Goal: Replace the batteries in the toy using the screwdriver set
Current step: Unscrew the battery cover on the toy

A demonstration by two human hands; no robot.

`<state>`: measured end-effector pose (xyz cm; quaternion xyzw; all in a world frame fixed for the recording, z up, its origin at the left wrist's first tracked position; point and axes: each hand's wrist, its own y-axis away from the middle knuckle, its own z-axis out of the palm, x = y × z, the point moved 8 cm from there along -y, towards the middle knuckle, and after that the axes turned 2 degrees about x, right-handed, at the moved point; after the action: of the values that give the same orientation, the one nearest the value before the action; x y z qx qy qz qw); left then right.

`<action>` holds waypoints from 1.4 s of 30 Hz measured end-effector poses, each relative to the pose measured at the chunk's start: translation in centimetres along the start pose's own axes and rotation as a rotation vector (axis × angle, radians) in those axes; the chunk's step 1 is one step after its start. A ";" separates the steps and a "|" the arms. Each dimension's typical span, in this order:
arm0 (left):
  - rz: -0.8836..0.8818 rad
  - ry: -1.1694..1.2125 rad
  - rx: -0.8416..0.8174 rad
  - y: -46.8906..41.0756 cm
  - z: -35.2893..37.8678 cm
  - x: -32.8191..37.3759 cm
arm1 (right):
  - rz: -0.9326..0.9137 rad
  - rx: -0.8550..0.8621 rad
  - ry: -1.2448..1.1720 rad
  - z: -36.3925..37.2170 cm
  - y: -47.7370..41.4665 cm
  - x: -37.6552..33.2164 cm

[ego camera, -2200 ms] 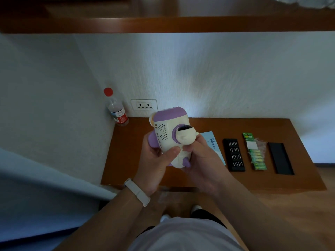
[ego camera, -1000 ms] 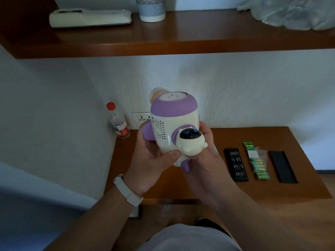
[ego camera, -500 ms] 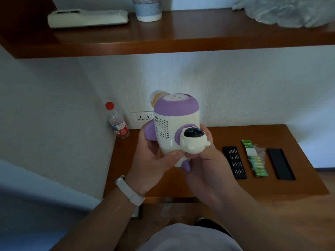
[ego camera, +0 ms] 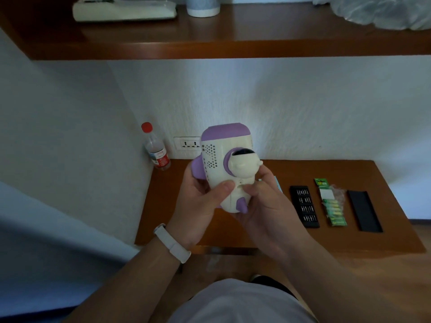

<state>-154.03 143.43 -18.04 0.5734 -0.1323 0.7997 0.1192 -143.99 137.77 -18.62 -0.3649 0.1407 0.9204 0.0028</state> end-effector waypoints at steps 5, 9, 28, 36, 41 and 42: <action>-0.002 0.008 0.019 -0.2 0.1 0.2 | -0.004 0.020 0.021 0.0 -0.2 -0.1; 0.010 0.020 0.011 -0.5 0.0 0.3 | -0.019 0.026 0.036 0.3 -0.4 -0.5; 0.194 -0.066 0.024 -1.4 -1.0 1.4 | -0.121 -0.011 0.066 1.9 -0.6 -1.2; 0.176 -0.093 0.034 -1.4 -1.4 1.0 | 0.020 -0.085 -0.046 1.7 -1.3 0.1; 0.152 -0.115 0.029 -1.5 -2.0 -0.5 | 0.075 -0.071 -0.070 1.4 -1.5 0.7; 0.142 -0.118 0.023 -1.5 -2.1 -0.8 | 0.085 -0.068 -0.078 1.3 -1.5 0.9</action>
<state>-155.08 145.55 -19.32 0.6102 -0.1702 0.7723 0.0473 -145.34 139.44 -18.71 -0.3223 0.1246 0.9374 -0.0434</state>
